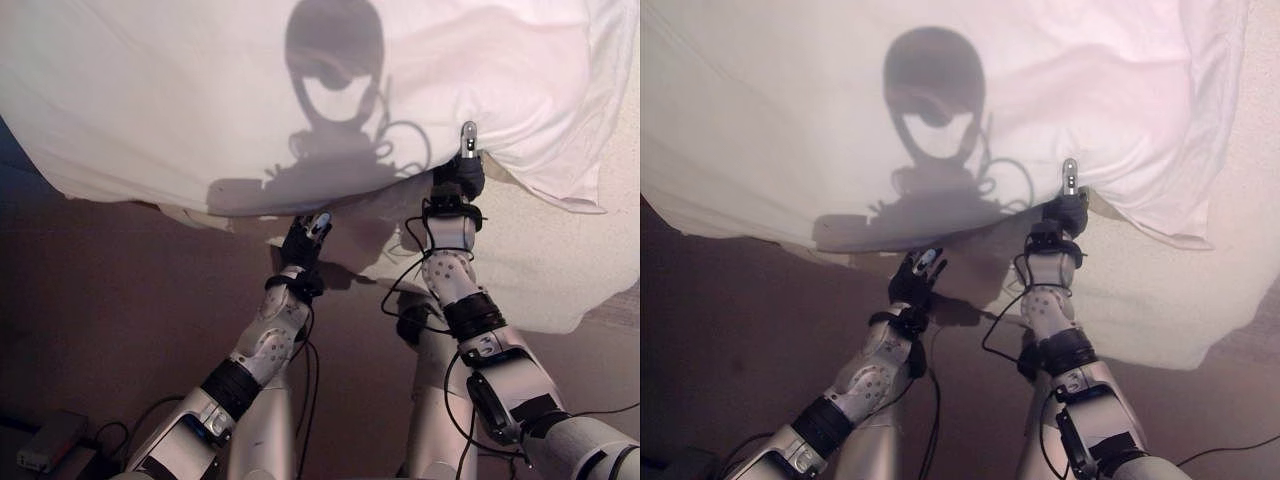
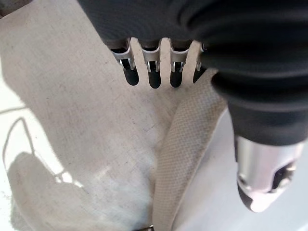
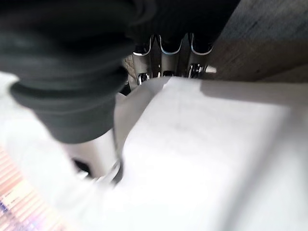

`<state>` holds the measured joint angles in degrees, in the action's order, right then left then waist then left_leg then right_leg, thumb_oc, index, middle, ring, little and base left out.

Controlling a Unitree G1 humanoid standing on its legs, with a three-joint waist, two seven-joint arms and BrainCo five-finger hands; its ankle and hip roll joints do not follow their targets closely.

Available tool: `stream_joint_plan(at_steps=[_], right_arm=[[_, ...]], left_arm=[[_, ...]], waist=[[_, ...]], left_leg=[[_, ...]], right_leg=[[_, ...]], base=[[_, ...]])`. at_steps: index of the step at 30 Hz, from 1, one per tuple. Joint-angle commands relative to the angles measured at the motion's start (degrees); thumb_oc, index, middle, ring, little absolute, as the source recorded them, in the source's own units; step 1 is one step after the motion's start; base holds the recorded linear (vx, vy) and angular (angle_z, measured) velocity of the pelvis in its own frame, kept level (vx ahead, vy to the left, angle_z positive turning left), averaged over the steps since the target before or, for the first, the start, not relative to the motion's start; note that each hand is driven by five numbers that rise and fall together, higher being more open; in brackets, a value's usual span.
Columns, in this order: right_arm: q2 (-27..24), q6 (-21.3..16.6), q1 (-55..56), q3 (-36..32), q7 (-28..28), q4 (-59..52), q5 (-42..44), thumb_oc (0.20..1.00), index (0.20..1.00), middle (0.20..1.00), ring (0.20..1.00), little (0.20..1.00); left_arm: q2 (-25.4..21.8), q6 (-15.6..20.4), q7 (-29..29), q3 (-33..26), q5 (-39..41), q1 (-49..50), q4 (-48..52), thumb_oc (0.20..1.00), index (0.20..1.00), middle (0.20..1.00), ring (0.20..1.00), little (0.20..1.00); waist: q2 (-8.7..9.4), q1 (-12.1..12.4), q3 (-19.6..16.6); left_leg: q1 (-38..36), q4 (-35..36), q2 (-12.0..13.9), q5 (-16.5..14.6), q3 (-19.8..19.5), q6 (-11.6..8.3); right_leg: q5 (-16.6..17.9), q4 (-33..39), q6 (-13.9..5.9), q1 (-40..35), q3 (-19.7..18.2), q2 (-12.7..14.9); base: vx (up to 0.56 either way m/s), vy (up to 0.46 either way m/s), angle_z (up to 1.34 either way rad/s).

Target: Make the bed

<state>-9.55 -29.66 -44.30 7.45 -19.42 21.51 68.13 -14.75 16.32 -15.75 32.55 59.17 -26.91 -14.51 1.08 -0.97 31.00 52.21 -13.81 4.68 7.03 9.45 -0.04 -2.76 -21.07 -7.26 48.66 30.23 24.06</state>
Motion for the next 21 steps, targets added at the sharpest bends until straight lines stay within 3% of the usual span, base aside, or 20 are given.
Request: stream_joint_plan(at_steps=[1, 10, 17, 21], right_arm=[[-2.42, -4.82, 1.29, -1.98, 2.07, -10.96, -5.94, 0.200, 0.200, 0.200, 0.200, 0.200], [-2.52, -3.98, 6.23, 2.87, 5.69, -25.67, -11.25, 0.200, 0.200, 0.200, 0.200, 0.200], [-2.48, -3.60, 4.26, 5.03, 7.01, -29.88, -11.52, 0.200, 0.200, 0.200, 0.200, 0.200], [-2.31, -3.52, 3.14, 6.20, 8.42, -29.90, -10.19, 0.200, 0.200, 0.200, 0.200, 0.200]], left_arm=[[-1.42, 2.44, 1.93, 1.25, -3.58, 0.18, 7.50, 1.000, 1.000, 1.000, 1.000, 1.000], [0.26, 2.96, 8.08, 5.04, 2.86, -4.55, 13.04, 1.000, 1.000, 1.000, 1.000, 1.000], [7.55, 1.03, 12.09, 11.23, 13.45, -11.53, 13.84, 1.000, 1.000, 1.000, 1.000, 1.000], [10.68, 0.47, 13.74, 11.64, 18.77, -13.76, 12.40, 1.000, 1.000, 1.000, 1.000, 1.000]], waist=[[1.14, 0.42, -1.20], [3.39, -1.57, -1.20], [4.52, -3.24, -1.20], [4.80, -3.87, -1.20]], left_leg=[[-1.81, -7.39, 3.35, -9.57, 0.41, -4.04], [-1.76, -7.99, 3.67, -9.64, 0.45, -4.10], [-1.60, -8.38, 3.59, -9.66, 0.68, -4.09], [-1.39, -8.63, 3.55, -9.73, 0.92, -4.08]], right_leg=[[8.14, -0.88, -4.48, -0.01, 1.49, 2.29], [8.35, -0.96, -4.62, 0.00, 1.93, 2.33], [8.76, -0.93, -5.02, 0.02, 2.17, 2.66], [8.91, -0.92, -5.19, 0.23, 1.97, 2.72]], base=[[0.00, 0.000, 0.00], [0.00, -0.006, -0.02], [0.00, 0.000, 0.00], [0.00, 0.002, 0.01]])
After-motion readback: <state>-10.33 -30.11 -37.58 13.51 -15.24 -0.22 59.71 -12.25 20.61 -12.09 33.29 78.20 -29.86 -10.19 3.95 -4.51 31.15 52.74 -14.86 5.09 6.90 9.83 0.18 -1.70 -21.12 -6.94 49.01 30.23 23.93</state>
